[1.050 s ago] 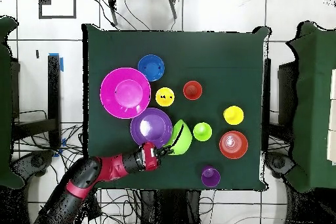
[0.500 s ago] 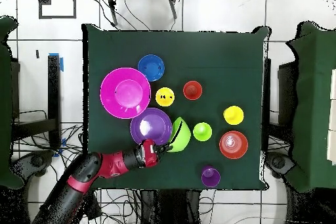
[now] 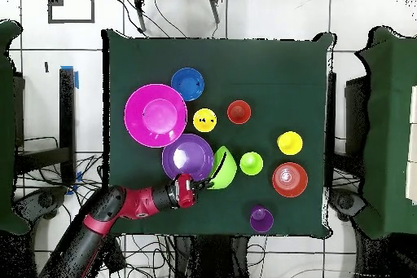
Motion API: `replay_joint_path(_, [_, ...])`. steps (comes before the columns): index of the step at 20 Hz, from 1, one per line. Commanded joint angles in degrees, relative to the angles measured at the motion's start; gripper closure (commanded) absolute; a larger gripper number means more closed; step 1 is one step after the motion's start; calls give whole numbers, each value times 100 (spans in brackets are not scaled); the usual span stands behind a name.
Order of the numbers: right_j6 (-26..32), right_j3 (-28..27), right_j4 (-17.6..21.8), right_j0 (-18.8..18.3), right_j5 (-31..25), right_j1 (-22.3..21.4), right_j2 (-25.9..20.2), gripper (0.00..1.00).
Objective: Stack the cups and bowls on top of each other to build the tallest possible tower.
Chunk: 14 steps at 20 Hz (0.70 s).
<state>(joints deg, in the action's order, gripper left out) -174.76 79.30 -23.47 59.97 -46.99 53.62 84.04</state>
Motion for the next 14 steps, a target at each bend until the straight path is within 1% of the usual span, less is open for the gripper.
replay_joint_path(1, [-212, -1226, 274, -168, -254, 137, -479, 100])
replay_joint_path(8, [-251, -1270, 405, -183, 179, 66, -591, 100])
replay_joint_path(14, [-217, -1280, 493, -134, 116, -29, -711, 100])
